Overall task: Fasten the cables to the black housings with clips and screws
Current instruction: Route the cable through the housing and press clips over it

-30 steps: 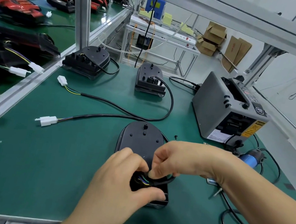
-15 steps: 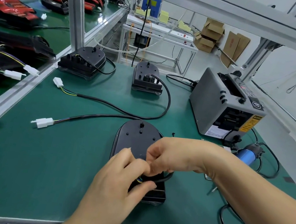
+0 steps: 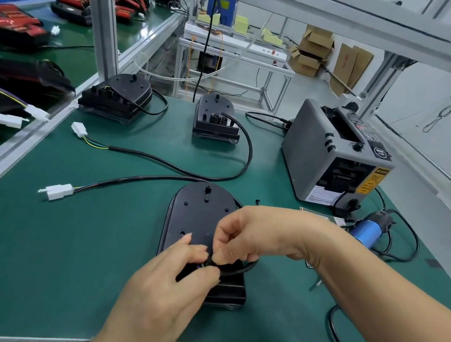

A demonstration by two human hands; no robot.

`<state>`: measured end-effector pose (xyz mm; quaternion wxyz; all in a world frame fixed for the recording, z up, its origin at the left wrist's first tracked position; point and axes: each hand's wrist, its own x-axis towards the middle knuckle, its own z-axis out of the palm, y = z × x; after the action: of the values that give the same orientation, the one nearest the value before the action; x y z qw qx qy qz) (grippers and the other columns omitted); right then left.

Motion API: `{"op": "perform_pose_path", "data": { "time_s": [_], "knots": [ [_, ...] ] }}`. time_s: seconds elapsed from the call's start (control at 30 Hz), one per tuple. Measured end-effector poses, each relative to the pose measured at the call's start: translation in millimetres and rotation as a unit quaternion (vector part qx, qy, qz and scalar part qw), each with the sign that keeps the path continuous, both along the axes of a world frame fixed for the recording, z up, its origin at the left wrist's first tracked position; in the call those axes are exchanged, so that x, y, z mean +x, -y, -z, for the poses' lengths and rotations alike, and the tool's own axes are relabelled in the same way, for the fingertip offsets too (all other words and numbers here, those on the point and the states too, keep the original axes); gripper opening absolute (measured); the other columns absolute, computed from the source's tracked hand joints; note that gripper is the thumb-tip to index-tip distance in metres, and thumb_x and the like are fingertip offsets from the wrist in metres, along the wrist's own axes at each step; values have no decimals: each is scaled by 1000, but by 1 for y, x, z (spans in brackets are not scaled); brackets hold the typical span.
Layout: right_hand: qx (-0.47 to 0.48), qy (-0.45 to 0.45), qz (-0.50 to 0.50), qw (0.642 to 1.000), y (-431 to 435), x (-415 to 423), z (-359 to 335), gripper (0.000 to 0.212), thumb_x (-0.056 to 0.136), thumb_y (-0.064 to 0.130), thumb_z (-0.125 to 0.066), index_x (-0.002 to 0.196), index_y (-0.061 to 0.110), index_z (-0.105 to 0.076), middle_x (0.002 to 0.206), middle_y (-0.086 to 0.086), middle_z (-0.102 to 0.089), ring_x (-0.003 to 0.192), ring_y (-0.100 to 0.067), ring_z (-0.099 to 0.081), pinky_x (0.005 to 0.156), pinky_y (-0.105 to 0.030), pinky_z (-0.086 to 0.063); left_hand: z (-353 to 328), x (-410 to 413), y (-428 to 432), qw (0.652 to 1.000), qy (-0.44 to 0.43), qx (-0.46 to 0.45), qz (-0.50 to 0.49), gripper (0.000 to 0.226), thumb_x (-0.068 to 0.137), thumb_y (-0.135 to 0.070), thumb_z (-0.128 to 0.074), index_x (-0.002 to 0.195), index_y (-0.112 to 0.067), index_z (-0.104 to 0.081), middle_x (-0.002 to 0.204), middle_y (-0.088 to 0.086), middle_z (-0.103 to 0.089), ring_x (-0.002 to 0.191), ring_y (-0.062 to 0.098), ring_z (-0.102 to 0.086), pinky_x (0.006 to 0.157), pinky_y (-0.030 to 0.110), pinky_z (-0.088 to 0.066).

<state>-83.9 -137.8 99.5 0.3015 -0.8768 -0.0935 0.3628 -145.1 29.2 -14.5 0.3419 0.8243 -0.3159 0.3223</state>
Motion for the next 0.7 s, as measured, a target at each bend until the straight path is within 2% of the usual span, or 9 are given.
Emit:
{"op": "perform_pose_path", "data": {
  "time_s": [0.2,0.33,0.47,0.6,0.7],
  "knots": [
    [21,-3,16,1000,4,-1,3,14,87,28,-66,74,27,-62,68,13,-60,66,-4,-51,65,-20,-42,-1,0,0,1000,0,-8,0,10,86,-21,-59,95,-24,-59,98,0,-57,100,25,-66,82,42,-57],
    [5,38,3,999,3,-4,6,14,85,27,-67,73,27,-60,70,12,-59,65,-5,-51,67,-22,-44,-5,-1,1,1000,-8,-11,-2,8,86,-23,-58,93,-26,-59,95,1,-60,98,24,-67,82,43,-57],
    [24,51,22,998,3,-8,8,12,86,26,-66,75,27,-60,70,12,-60,64,-5,-51,67,-23,-42,-9,-1,0,1000,-17,-12,-2,8,83,-26,-56,91,-30,-57,99,-5,-57,103,22,-66,72,41,-58],
    [73,81,118,987,14,-8,9,11,88,24,-64,77,22,-60,67,8,-60,59,-6,-52,59,-19,-42,-13,-3,2,999,-16,-28,0,7,83,-27,-56,89,-31,-57,98,-9,-55,104,18,-65,70,36,-58],
    [28,166,235,957,53,-2,0,13,88,28,-62,78,19,-63,67,8,-62,55,-3,-55,52,-17,-44,-16,-4,3,1000,-20,-23,1,6,83,-28,-56,88,-31,-58,93,-5,-62,105,17,-65,72,37,-59]
  ]
}}
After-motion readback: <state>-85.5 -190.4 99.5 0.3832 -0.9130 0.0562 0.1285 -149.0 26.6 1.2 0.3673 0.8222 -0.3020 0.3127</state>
